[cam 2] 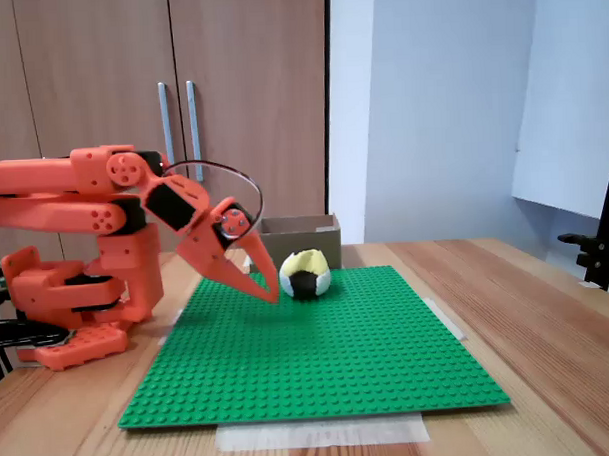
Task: Pick the ball and put it in the box.
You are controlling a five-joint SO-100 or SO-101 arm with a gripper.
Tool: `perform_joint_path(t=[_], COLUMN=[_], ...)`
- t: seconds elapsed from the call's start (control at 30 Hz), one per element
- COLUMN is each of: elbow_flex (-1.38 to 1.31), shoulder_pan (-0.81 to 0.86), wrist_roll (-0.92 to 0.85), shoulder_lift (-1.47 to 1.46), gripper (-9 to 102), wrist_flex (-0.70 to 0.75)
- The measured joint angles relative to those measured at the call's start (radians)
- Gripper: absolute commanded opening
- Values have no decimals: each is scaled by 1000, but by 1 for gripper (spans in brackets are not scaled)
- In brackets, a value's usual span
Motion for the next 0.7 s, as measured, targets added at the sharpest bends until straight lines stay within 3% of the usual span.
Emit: perform_joint_path(t=[0.7], elbow_flex=[-399], shoulder_pan=[-14], wrist_roll=[17], shoulder_lift=[-436], gripper=[2], wrist_flex=[87])
